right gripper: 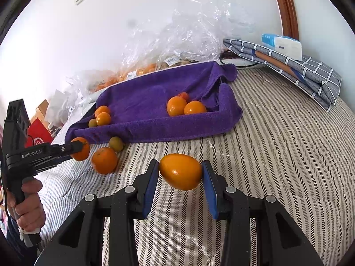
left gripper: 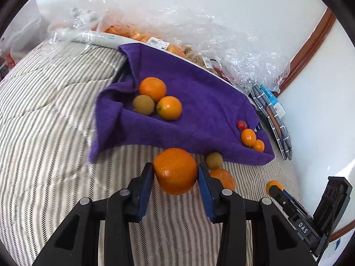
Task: Organize fruits
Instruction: 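Grasp a large orange in front of the towel with the left gripper, then carry the large orange and oval fruit onto the towel with both grippers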
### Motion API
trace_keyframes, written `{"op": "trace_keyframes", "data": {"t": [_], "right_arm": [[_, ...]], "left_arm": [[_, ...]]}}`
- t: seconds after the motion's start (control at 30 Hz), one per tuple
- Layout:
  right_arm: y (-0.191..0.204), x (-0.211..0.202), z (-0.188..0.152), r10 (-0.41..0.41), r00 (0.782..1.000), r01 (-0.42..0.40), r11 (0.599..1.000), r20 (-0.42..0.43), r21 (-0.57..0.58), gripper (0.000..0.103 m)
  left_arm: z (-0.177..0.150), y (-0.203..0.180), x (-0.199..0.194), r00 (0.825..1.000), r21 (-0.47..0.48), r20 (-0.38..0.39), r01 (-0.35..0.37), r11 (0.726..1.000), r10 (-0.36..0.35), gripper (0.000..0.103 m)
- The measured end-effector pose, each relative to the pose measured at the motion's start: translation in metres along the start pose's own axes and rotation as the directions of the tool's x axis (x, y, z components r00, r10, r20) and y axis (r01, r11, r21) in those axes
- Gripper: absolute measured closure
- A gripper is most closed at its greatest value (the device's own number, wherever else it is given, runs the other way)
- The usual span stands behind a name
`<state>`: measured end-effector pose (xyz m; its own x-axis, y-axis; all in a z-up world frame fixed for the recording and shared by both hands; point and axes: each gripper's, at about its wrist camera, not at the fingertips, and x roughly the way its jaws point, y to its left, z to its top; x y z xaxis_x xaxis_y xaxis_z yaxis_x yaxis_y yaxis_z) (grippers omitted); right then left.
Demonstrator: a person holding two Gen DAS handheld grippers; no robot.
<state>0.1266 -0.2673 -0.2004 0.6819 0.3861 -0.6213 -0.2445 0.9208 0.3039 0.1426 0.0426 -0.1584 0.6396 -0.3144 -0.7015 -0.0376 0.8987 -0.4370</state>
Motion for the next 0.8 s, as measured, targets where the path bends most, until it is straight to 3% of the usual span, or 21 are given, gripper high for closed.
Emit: {"op": "trace_keyframes", "data": {"t": [0.13, 0.3, 0.8], "right_arm": [[-0.002, -0.003, 0.0, -0.002, 1.0, 0.002, 1.0, 0.01, 0.012, 0.064], [0.007, -0.007, -0.002, -0.06, 0.998, 0.061, 0.998, 0.015, -0.028, 0.064], [0.029, -0.05, 0.008, -0.063, 0.998, 0.063, 0.998, 0.027, -0.008, 0.064]], "left_arm": [[-0.001, 0.01, -0.014, 1.0, -0.015, 0.024, -0.011, 1.0, 0.011, 0.065], [0.001, 0.022, -0.035, 0.999, -0.034, 0.051, -0.017, 0.999, 0.019, 0.065], [0.008, 0.015, -0.084, 0.993, -0.038, 0.117, 0.0, 0.999, 0.004, 0.065]]}}
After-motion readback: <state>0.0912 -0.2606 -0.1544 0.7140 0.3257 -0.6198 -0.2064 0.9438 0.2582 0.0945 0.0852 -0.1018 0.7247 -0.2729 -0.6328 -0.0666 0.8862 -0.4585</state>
